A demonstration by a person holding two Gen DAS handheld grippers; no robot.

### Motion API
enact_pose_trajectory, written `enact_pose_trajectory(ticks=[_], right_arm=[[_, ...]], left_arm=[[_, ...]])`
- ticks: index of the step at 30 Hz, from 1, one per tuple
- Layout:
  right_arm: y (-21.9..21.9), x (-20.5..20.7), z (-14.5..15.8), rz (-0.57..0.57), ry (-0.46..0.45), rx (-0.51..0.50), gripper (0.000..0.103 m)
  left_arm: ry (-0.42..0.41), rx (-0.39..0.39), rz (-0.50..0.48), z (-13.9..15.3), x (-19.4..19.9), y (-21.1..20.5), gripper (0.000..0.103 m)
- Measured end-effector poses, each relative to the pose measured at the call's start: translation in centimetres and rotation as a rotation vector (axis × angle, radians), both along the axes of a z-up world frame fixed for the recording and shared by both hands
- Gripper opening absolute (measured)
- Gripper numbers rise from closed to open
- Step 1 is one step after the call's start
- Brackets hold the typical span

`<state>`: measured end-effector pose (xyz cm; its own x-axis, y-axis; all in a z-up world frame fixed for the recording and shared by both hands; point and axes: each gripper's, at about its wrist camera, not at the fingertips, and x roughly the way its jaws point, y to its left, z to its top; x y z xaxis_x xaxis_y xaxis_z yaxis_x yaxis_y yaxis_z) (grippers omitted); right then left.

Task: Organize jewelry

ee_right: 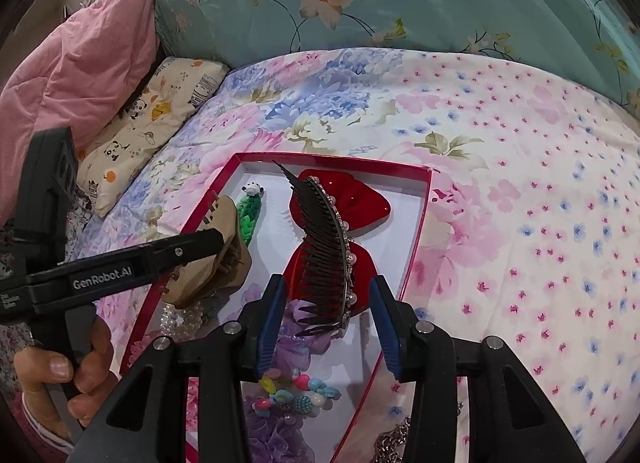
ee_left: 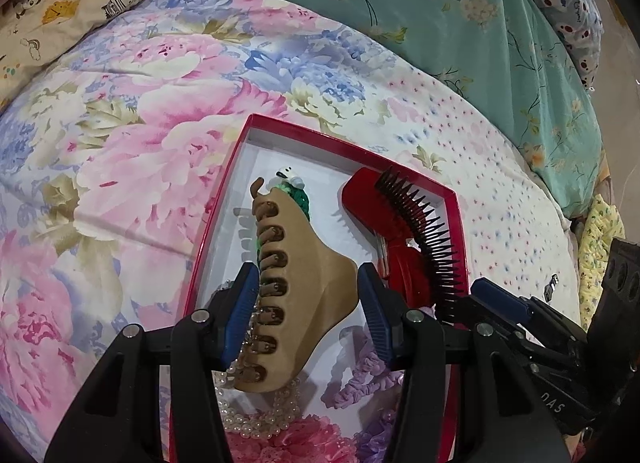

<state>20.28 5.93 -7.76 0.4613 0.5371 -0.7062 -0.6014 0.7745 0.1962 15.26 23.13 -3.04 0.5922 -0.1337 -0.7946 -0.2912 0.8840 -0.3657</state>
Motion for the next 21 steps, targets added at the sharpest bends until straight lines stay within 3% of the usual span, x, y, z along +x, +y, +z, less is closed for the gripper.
enact_pose_trajectory(ticks=[9, 12, 15, 19, 21], right_arm=[[-0.5, -0.6, 0.4, -0.002, 0.000, 0.017, 0.045], [-1.1, -0.9, 0.8, -0.008, 0.007, 0.037, 0.046], [-1.7, -1.5, 1.3, -0.008, 0.012, 0.066, 0.051], [-2.3, -2.3, 1.6, -0.002, 0.024, 0.087, 0.054], [-3.0, -2.7, 1.7, -0.010, 0.037, 0.109, 0.059]], left_arm=[[0.000, -0.019, 0.003, 0.1, -0.2, 0.0, 0.049], [-0.015, -0.035, 0.002, 0.5, -0.7, 0.0, 0.054], [-0.032, -0.037, 0.007, 1.1, -1.6, -0.2, 0.066], [-0.043, -0.076, 0.018, 1.5, -3.0, -0.1, 0.066], [-0.050, -0.106, 0.035, 1.7, -4.2, 0.2, 0.073]])
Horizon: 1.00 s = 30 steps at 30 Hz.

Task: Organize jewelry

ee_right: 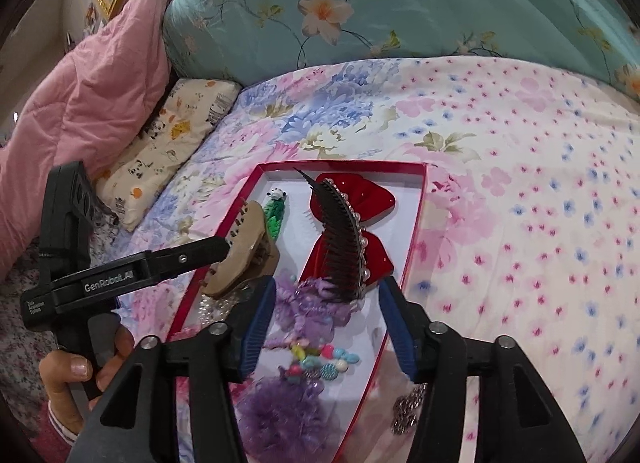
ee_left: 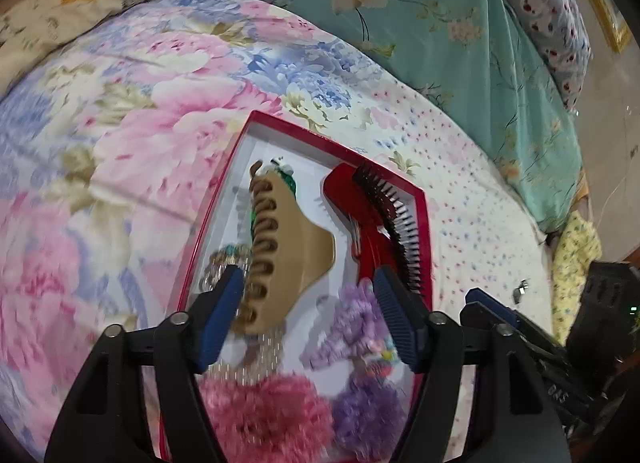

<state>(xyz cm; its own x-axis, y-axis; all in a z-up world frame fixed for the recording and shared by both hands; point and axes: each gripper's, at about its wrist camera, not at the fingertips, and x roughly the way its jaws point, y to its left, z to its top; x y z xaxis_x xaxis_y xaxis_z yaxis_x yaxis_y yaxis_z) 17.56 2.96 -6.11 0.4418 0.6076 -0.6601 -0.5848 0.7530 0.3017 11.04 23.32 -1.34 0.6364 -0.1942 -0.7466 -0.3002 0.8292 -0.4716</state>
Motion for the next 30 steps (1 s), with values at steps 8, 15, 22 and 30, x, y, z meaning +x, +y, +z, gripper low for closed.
enact_pose_trajectory(ticks=[8, 15, 22, 30], right_arm=[[-4.4, -1.3, -0.2, -0.066, 0.111, 0.174, 0.066], [-6.7, -3.6, -1.0, -0.081, 0.180, 0.266, 0.076], [-8.6, -5.8, -2.3, -0.143, 0.190, 0.249, 0.078], [-7.4, -9.7, 2.1, -0.071, -0.039, 0.019, 0.085]], left_arm=[[0.001, -0.094, 0.081, 0.7, -5.4, 0.7, 0.083], [0.080, 0.041, 0.104, 1.7, -9.4, -1.6, 0.084], [0.113, 0.173, 0.125, 2.2, -12.9, -3.9, 0.086], [0.126, 0.407, 0.116, 5.0, -14.5, -6.0, 0.087]])
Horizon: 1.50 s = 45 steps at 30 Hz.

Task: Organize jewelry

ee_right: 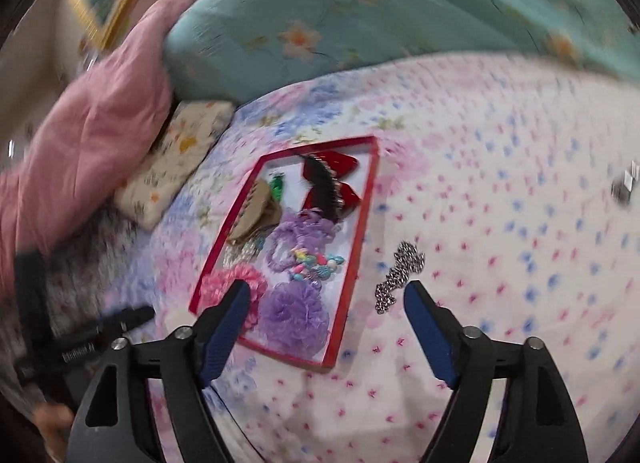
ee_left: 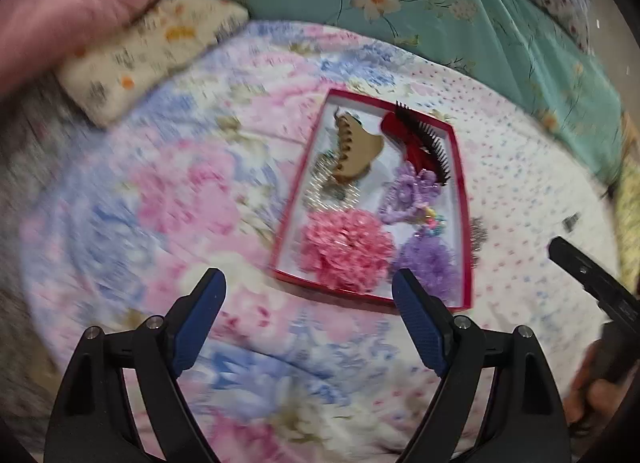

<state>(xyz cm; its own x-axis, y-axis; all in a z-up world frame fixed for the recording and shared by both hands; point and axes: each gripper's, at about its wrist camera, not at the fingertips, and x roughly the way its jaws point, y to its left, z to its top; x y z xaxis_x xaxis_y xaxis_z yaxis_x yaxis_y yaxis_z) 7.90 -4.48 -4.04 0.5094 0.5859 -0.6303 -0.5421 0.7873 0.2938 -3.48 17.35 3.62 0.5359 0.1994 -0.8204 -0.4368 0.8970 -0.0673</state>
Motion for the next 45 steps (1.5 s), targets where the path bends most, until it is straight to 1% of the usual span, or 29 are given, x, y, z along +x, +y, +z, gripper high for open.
enact_pose_trajectory(ticks=[1, 3, 5, 8, 10, 16, 23, 28, 36, 45], right_arm=[[0.5, -0.7, 0.4, 0.021, -0.032, -0.033, 0.087], [1.4, -1.9, 0.8, 0.056, -0.085, -0.092, 0.093], [2.2, -2.7, 0.8, 0.083, -0.108, -0.124, 0.093], [3.2, -3.2, 0.3, 0.122, -0.102, -0.160, 0.093], [3.7, -3.3, -0.2, 0.125, -0.094, -0.190, 0.093], [4.1, -3.0, -1.7, 0.124, -0.040, -0.214, 0.093], [4.1, -3.0, -2.2, 0.125, -0.012, -0.206, 0.093], [4.4, -3.2, -2.1, 0.135, -0.014, -0.212, 0.093], [4.8, -3.6, -2.2, 0.155, -0.013, -0.216, 0.094], [4.9, -3.6, -2.4, 0.152, -0.008, -0.218, 0.094]], left_arm=[[0.011, 0.049, -0.003, 0.4, 0.0, -0.4, 0.089], [0.022, 0.111, -0.010, 0.9, -0.1, -0.9, 0.092], [0.027, 0.144, -0.016, 1.2, -0.3, -1.4, 0.096], [0.030, 0.143, -0.017, 1.1, -0.4, -1.5, 0.100], [0.038, 0.139, -0.012, 0.9, -0.5, -1.5, 0.101], [0.059, 0.102, -0.005, 0.0, -0.4, -1.4, 0.101], [0.065, 0.087, -0.002, -0.4, -0.3, -1.4, 0.101], [0.053, 0.077, -0.003, -0.3, -0.4, -1.2, 0.101], [0.061, 0.080, -0.019, -0.4, -0.4, -1.6, 0.101], [0.063, 0.083, -0.020, -0.5, -0.4, -1.7, 0.101]])
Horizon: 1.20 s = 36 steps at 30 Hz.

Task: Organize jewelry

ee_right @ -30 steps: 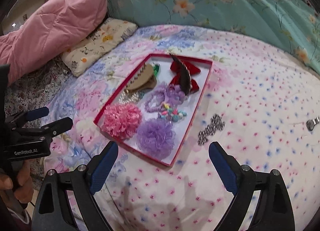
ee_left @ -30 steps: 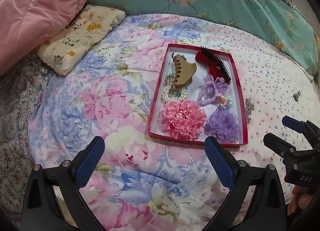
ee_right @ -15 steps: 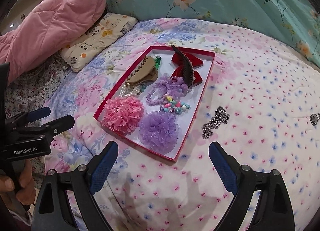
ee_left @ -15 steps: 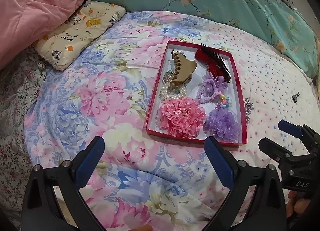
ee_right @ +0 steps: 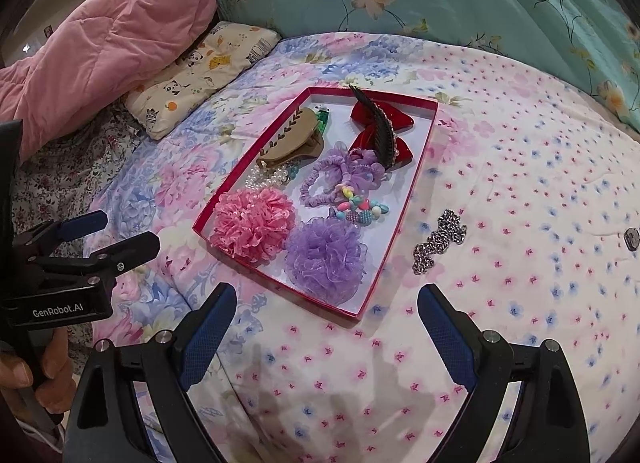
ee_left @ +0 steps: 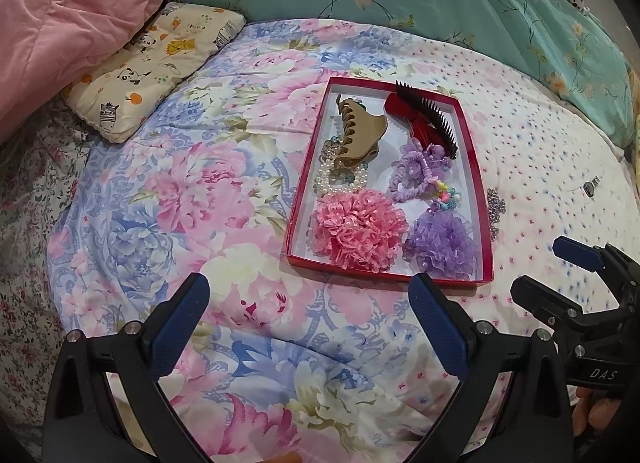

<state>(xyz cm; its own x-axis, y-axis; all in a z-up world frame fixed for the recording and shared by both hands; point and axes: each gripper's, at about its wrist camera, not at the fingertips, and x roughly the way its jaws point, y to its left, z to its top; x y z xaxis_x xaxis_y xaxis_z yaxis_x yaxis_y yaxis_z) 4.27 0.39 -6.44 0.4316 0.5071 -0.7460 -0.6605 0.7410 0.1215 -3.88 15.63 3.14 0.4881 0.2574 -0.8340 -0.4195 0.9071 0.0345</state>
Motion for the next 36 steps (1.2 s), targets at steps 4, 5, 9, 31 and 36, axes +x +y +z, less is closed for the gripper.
enact_pose_trajectory(ticks=[4, 5, 9, 31, 36], right_arm=[[-0.02, 0.05, 0.03, 0.000, 0.000, 0.000, 0.094], [-0.04, 0.07, 0.05, 0.000, 0.000, 0.001, 0.094], [-0.01, -0.01, -0.03, -0.002, 0.001, 0.007, 0.094], [-0.08, -0.17, 0.33, -0.005, -0.003, 0.017, 0.094], [-0.10, -0.19, 0.57, -0.007, -0.008, 0.024, 0.094]], left_arm=[[0.001, -0.004, 0.002, -0.13, -0.04, 0.17, 0.101], [0.002, -0.003, 0.003, -0.14, -0.05, 0.15, 0.101], [0.000, 0.003, 0.000, -0.13, -0.07, 0.23, 0.101], [0.003, 0.003, 0.002, -0.14, -0.13, 0.27, 0.101], [0.005, 0.005, 0.005, -0.22, -0.17, 0.32, 0.101]])
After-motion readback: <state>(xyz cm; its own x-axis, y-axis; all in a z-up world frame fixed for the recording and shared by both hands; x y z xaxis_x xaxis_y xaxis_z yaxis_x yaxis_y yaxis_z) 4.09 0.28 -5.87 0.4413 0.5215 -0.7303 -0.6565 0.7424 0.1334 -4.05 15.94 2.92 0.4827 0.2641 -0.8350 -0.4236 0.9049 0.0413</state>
